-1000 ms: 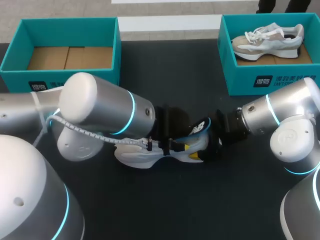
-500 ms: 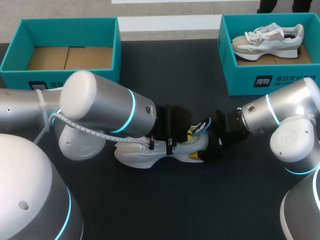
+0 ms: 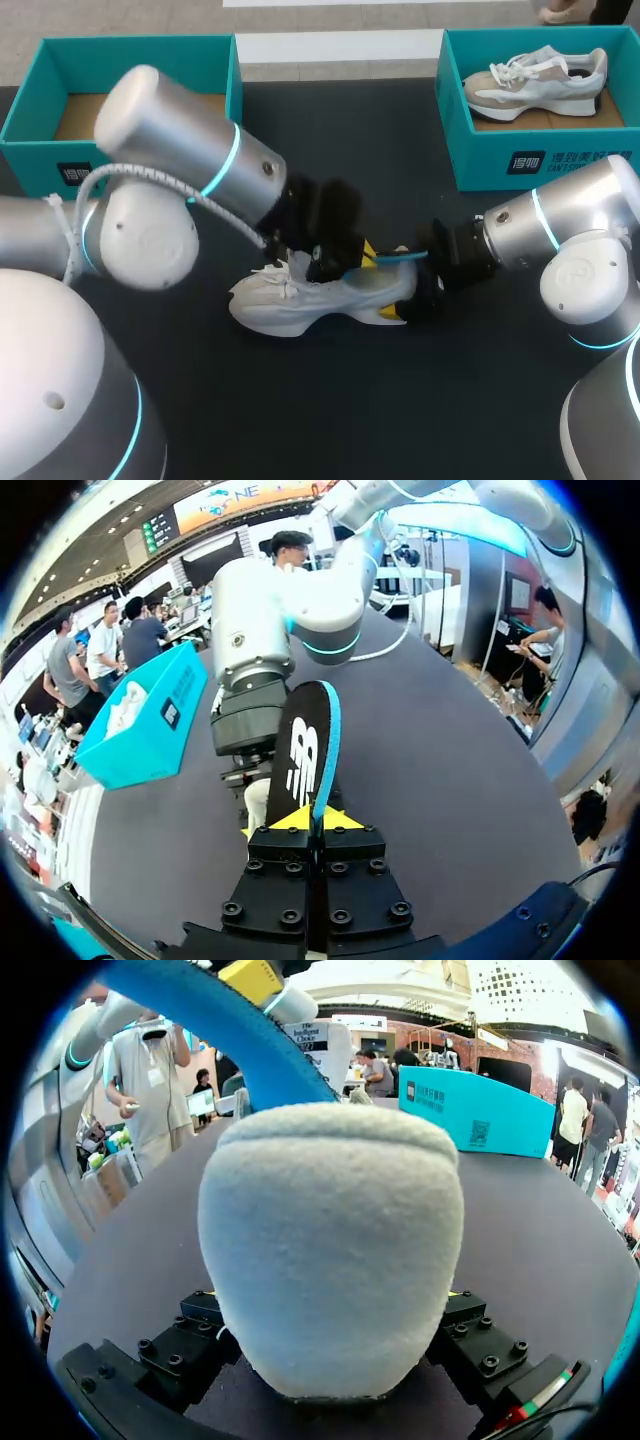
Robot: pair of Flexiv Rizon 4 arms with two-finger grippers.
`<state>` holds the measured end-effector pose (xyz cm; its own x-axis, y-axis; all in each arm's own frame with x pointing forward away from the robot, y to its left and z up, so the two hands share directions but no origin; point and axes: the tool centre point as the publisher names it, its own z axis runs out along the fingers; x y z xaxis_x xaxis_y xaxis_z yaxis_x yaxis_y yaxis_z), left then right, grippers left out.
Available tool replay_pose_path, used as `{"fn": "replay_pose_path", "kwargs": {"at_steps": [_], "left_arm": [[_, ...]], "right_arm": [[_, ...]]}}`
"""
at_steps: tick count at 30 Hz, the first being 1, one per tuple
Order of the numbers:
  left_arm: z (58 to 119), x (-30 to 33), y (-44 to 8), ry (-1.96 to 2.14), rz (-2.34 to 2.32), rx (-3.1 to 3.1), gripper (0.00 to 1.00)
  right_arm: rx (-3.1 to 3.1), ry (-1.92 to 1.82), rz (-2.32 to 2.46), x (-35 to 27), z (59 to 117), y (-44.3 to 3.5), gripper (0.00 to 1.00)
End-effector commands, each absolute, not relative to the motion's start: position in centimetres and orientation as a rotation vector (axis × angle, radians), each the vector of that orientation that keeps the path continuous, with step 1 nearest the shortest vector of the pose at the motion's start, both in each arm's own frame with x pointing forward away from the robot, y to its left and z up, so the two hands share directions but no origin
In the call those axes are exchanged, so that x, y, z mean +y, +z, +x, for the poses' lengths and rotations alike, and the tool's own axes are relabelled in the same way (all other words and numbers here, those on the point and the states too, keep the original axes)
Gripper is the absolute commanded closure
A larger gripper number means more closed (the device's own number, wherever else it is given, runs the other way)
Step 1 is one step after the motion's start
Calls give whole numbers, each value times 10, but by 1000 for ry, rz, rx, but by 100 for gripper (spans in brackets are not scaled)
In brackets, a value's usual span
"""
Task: Take the shoe out of the shoebox, open the shoe tongue, remove and reinsert the insole, then place the shoe into the shoebox
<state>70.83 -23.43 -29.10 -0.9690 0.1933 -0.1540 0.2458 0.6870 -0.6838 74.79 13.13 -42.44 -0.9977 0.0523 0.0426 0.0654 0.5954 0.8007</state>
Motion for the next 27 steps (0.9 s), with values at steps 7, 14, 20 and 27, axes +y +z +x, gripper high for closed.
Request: {"fn": "replay_pose_path", "kwargs": {"at_steps": [7,14,20,27], "left_arm": [[716,-240,-296,-1199,424,2896,100],[719,-240,-264,-1345,418,2880,100],[717,-245,-222,-1451,447,2785,100],[731,-249,-155,-1637,502,2626,100]], "right_arm": [[-2794,-1399,-104,139,750,-435,100],[-2794,-1399,-104,139,750,-435,100],[-2794,-1399,-104,139,750,-435,100],[-2794,-1399,-104,139,750,-435,100]]}}
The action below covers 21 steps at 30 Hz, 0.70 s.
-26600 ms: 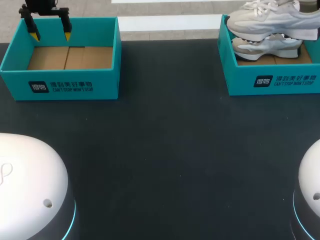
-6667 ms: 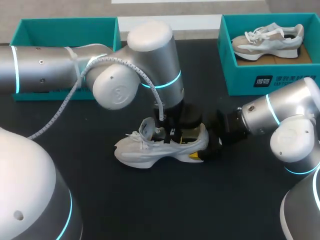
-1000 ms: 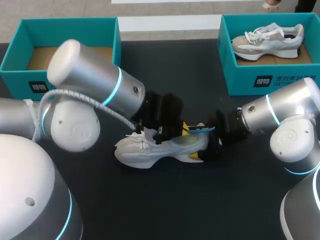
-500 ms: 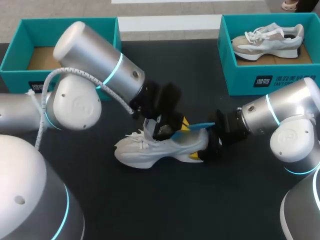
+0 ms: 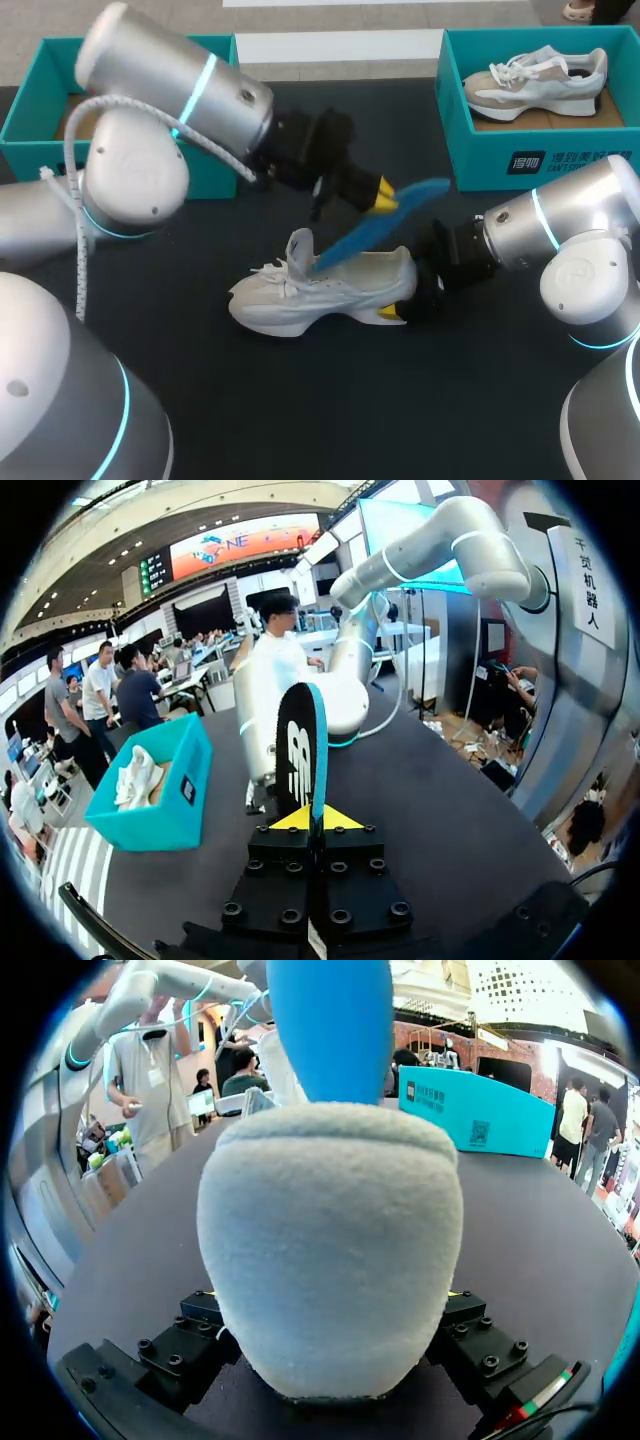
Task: Take the shoe out of the shoebox, open the shoe tongue, remove and reinsert the insole, then place the shoe into the shoebox
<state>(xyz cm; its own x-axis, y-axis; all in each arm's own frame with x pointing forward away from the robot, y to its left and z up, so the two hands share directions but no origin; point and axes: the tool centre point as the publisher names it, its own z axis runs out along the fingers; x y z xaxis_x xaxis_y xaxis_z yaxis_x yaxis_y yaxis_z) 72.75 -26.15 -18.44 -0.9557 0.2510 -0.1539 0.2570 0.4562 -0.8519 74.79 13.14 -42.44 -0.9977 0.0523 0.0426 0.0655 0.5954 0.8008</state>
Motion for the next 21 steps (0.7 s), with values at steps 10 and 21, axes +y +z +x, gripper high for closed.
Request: {"fn": "replay_pose_path", "kwargs": {"at_steps": [10,21], "left_arm": [[738,-242,-61,-1922,634,2435,100],[738,-218,-6,-2115,665,2307,100]], "right_arm": [[-2794,-1399,-104,139,750,-435,100],[-2794,-1399,-104,139,750,-435,100]]}}
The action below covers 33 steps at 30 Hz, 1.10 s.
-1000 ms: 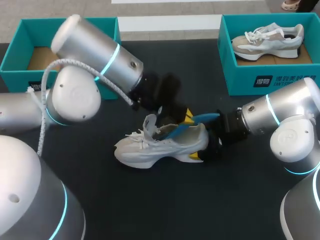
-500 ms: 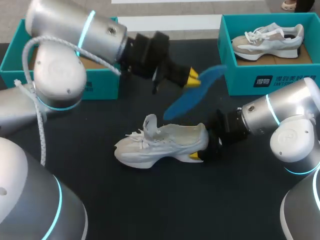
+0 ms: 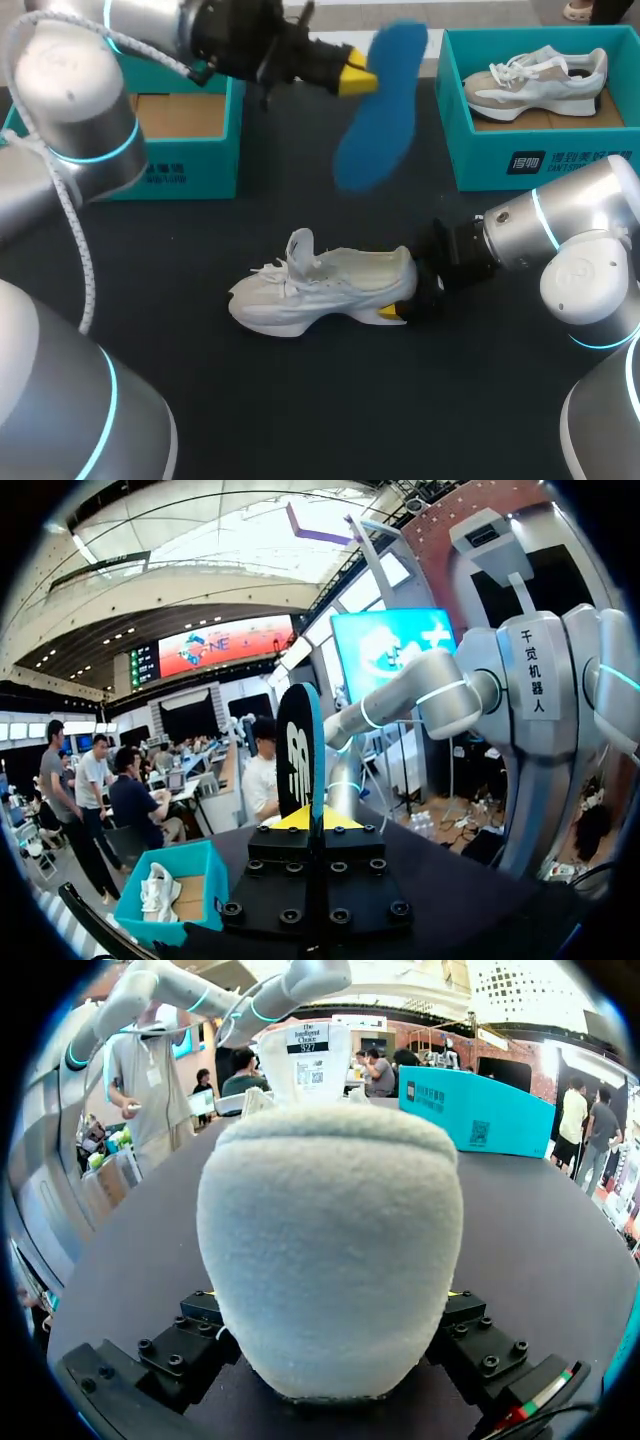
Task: Take the shoe out of the shoebox, open the shoe tongue, remove and reinsert the insole, then place the shoe into the shoebox
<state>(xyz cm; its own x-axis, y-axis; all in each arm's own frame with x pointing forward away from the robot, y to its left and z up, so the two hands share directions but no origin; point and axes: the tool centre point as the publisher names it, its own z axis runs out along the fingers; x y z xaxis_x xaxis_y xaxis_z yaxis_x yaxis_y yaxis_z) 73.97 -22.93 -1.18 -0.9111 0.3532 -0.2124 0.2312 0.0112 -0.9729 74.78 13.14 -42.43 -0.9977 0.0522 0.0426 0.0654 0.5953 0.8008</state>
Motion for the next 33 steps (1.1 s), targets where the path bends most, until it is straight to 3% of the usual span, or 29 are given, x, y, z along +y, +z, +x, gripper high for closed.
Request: {"fn": "replay_pose_path", "kwargs": {"at_steps": [1,20,33], "left_arm": [[738,-218,-6,2038,-641,-2223,100],[738,-218,-6,2038,-641,-2223,100],[684,-206,55,1947,-73,-1682,100]], "right_arm": [[-2794,-1399,-104,139,750,-435,100],[-2794,-1399,-104,139,750,-435,100],[-2794,-1399,-104,139,750,-435,100]]}}
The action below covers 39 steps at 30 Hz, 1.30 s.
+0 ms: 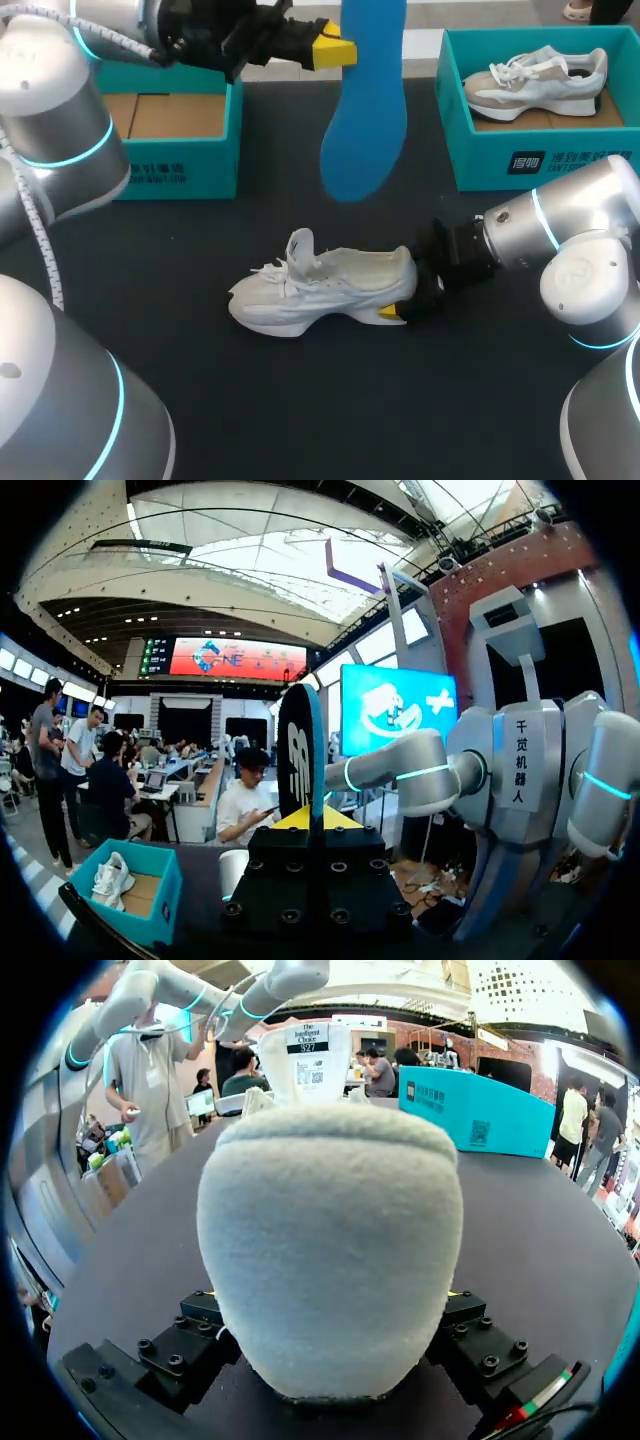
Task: Take the shoe out of the shoebox, open the shoe tongue, remove and reinsert the insole, then place the shoe into the shoebox
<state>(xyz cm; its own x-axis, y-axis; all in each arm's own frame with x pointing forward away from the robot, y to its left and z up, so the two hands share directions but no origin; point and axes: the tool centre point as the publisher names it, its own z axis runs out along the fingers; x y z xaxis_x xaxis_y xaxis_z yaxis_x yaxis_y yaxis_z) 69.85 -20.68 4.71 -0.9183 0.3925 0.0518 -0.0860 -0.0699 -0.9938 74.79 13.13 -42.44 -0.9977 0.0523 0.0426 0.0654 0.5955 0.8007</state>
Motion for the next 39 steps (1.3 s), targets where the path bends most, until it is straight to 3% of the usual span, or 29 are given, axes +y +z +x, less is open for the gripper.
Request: {"fn": "replay_pose_path", "kwargs": {"at_steps": [1,9,39], "left_arm": [[679,-205,59,1895,14,-1611,100],[662,-202,71,1781,217,-1322,100],[623,-202,79,1645,432,-1509,100]], "right_arm": [[-2794,-1399,-104,139,750,-435,100],[-2794,-1399,-104,139,750,-435,100],[-2794,-1399,-104,139,750,-435,100]]}}
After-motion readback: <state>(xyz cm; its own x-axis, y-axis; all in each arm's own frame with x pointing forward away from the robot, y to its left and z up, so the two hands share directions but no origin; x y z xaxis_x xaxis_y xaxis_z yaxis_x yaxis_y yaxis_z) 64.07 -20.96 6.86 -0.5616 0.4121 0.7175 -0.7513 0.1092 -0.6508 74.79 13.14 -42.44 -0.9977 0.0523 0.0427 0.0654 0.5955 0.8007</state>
